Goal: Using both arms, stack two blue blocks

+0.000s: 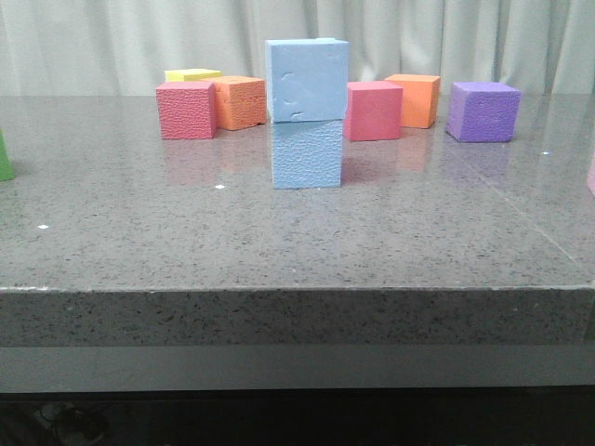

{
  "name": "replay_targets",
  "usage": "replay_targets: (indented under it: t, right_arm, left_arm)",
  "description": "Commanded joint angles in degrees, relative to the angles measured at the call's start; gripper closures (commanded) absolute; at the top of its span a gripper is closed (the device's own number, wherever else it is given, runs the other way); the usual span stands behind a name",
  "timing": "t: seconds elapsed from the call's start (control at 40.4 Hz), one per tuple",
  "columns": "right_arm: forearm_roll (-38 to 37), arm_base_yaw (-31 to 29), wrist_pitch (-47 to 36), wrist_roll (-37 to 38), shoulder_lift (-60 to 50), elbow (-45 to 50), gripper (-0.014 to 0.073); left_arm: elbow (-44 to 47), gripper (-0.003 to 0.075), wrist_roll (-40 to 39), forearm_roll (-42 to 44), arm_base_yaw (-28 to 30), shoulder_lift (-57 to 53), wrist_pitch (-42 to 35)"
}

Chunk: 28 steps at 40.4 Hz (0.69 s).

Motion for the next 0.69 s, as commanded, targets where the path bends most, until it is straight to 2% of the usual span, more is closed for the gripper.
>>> replay_targets:
  t: [0.0,0.124,0.272,0.445,0.618,0.668]
  right_arm:
    - [0.16,-0.03,-4.19,-0.16,0.06,-1.48,0.0663]
    - [0.16,-0.03,-4.19,-0.16,0.06,-1.48,0.0663]
    - [0.16,-0.03,-4.19,-0.16,0.06,-1.48,0.0663]
    - [0.16,-0.03,-4.19,-0.16,0.06,-1.48,0.0663]
    - [0.17,-0.03,-4.25,-0.16,0.06,-1.48,0.0663]
    - [0.17,-0.03,-4.17,-0.16,0.06,-1.48,0.0663]
  left_arm:
    - [5.92,0.0738,-0.38,-0.01,5.68,-6.39,-12.85]
    - [18.79,0.0738,-0.38,-0.01,13.82,-15.77,-23.16]
    - [29.93,0.0738,-0.38,-0.25,20.09,-25.69,-29.52]
    - [36.60,0.0738,-0.38,-0.78,21.35,-32.57,-30.93]
    - [40.73,0.0738,-0.38,-1.44,21.35,-34.76,-35.92]
    - [40.56,0.0738,-0.38,-1.50,21.35,-34.76,-34.81]
